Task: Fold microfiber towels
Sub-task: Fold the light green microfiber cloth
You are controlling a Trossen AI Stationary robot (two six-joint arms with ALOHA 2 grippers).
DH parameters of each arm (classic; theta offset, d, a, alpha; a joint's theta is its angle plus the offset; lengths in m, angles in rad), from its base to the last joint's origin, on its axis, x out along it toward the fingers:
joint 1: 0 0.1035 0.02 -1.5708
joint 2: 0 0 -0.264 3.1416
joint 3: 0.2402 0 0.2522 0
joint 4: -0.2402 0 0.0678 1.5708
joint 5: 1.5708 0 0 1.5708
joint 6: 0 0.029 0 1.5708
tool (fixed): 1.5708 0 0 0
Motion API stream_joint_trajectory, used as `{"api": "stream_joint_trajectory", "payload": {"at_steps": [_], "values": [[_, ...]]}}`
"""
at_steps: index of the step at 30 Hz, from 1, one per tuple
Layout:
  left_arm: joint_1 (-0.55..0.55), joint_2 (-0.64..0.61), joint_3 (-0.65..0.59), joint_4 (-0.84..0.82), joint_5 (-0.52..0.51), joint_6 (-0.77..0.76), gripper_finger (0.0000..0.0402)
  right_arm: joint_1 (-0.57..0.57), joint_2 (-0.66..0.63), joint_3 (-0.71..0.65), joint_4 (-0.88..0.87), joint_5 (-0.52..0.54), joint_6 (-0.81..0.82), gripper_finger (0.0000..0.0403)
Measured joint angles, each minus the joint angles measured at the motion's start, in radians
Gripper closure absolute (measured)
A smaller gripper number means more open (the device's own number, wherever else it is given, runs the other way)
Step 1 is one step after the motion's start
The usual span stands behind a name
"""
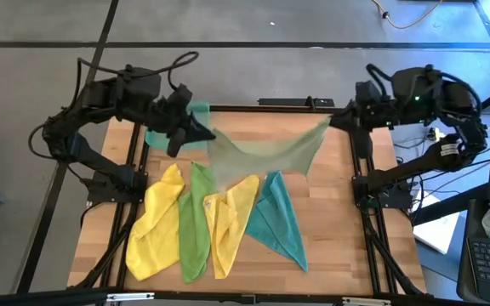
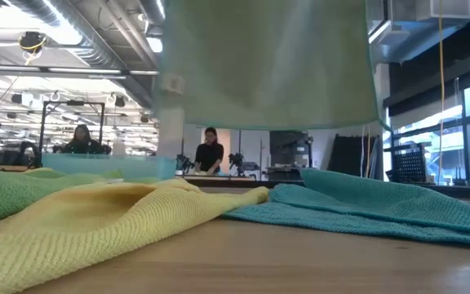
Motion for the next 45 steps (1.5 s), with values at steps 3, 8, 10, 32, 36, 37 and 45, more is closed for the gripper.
{"api": "stream_joint_trajectory", "payload": {"at_steps": [3,8,10,32,36,37,45], "values": [[0.000,0.008,0.000,-0.014,0.004,0.028,0.0401,0.021,0.011,0.000,0.005,0.000,0.003,0.0392],[0.034,0.030,-0.005,-0.178,-0.334,0.191,0.0401,-0.004,0.027,-0.015,-0.127,0.166,-0.111,0.0391],[0.058,0.044,-0.043,-0.217,-0.475,0.260,0.0401,-0.040,0.034,-0.043,-0.198,0.221,-0.163,0.0391],[0.345,0.069,-0.764,0.354,-0.536,0.540,0.0401,-0.373,0.044,-0.834,0.398,0.522,-0.527,0.0391],[0.388,0.064,-0.764,0.417,-0.527,0.566,0.0401,-0.423,0.039,-0.834,0.447,0.493,-0.573,0.0391],[0.397,0.064,-0.764,0.431,-0.521,0.571,0.0401,-0.432,0.039,-0.834,0.446,0.479,-0.573,0.0391],[0.428,0.064,-0.764,0.457,-0.504,0.574,0.0401,-0.452,0.058,-0.834,0.445,0.440,-0.579,0.0391]]}}
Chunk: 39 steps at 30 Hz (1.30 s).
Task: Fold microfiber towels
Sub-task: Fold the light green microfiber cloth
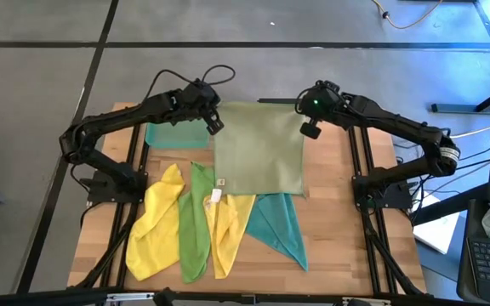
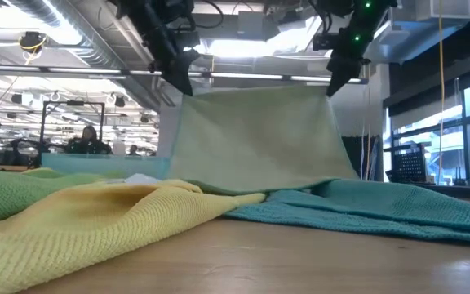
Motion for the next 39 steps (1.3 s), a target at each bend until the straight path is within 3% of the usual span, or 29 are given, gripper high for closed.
{"api": "stream_joint_trajectory", "payload": {"at_steps": [5,11,18,24,29,39], "values": [[-0.013,-0.016,0.001,-0.043,0.087,-0.010,0.0401,0.011,-0.028,0.000,-0.042,-0.159,0.005,0.0391],[-0.089,-0.023,0.000,-0.150,0.158,-0.076,0.0401,0.057,-0.044,0.001,-0.215,-0.337,0.063,0.0391],[-0.243,-0.030,0.000,-0.235,0.159,-0.129,0.0402,0.131,-0.044,0.001,-0.251,-0.603,0.138,0.0391],[-0.369,-0.030,-0.060,-0.235,0.142,-0.186,0.0401,0.196,-0.044,-0.038,-0.227,-0.615,0.163,0.0391],[-0.453,-0.030,-0.159,-0.191,0.113,-0.264,0.0401,0.238,-0.044,-0.158,-0.187,-0.615,0.229,0.0391],[-0.542,-0.029,-0.339,0.014,0.066,-0.358,0.0401,0.294,-0.044,-0.380,-0.012,-0.614,0.296,0.0391]]}}
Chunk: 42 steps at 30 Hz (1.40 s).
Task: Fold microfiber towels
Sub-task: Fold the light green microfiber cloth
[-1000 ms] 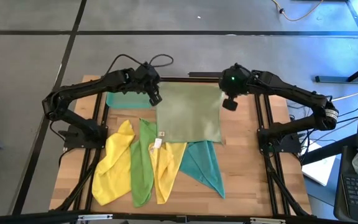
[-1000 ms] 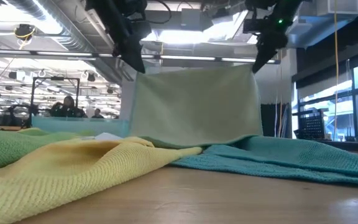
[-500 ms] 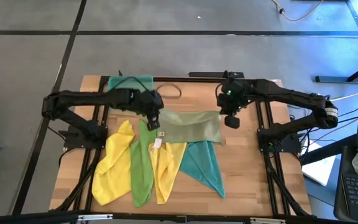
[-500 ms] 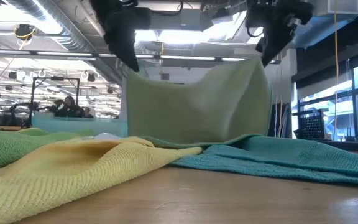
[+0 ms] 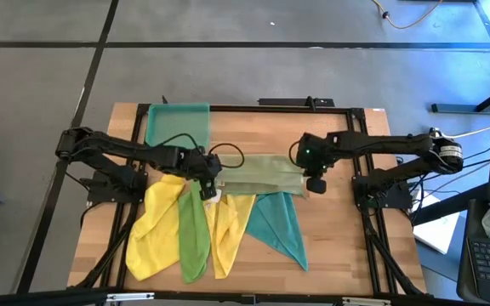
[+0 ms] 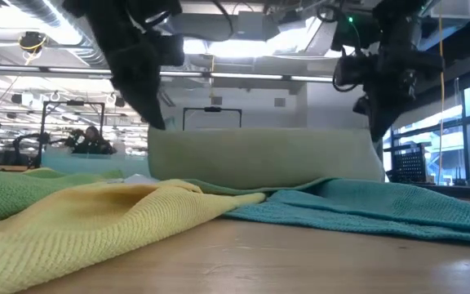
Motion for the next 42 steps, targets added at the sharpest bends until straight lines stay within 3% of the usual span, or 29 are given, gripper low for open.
{"api": "stream_joint_trajectory", "payload": {"at_steps": [9,12,19,26,29,34,42], "values": [[0.000,0.000,-0.051,0.051,0.008,-0.045,0.0401,0.006,0.000,0.000,0.034,0.016,0.024,0.0391],[0.014,0.000,-0.046,0.066,-0.005,-0.031,0.0401,0.006,0.000,0.042,0.018,0.121,0.019,0.0391],[0.136,0.000,0.042,0.070,-0.153,0.088,0.0401,-0.027,0.000,0.195,0.051,0.516,-0.088,0.0391],[0.316,0.000,0.071,0.155,-0.274,0.237,0.0401,-0.151,0.000,0.222,0.064,0.651,-0.137,0.0391],[0.382,0.000,0.072,0.163,-0.268,0.220,0.0401,-0.202,0.001,0.222,0.101,0.641,-0.138,0.0391],[0.437,0.000,0.072,0.171,-0.199,0.219,0.0401,-0.252,0.011,0.222,0.135,0.512,-0.138,0.0391],[0.375,0.001,0.072,0.118,-0.110,0.177,0.0401,-0.238,0.085,0.222,0.024,0.257,-0.134,0.0391]]}}
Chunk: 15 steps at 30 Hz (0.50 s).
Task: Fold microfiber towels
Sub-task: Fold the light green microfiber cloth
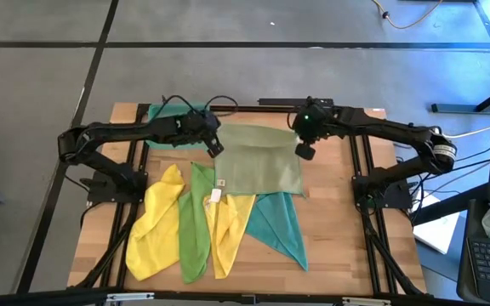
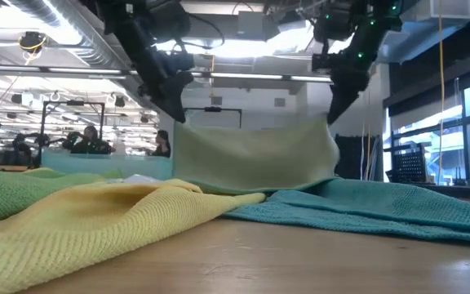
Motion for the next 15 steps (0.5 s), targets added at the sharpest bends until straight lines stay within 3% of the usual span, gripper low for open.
{"api": "stream_joint_trajectory", "payload": {"at_steps": [6,11,15], "values": [[-0.135,0.000,0.000,-0.112,0.013,-0.078,0.0401,0.052,0.015,0.000,-0.092,-0.108,0.000,0.0391],[-0.252,0.000,-0.011,-0.133,0.006,-0.127,0.0401,0.097,0.018,-0.007,-0.080,-0.287,0.015,0.0391],[-0.326,0.000,-0.067,-0.123,0.006,-0.215,0.0401,0.142,0.020,-0.055,-0.063,-0.311,0.049,0.0391]]}}
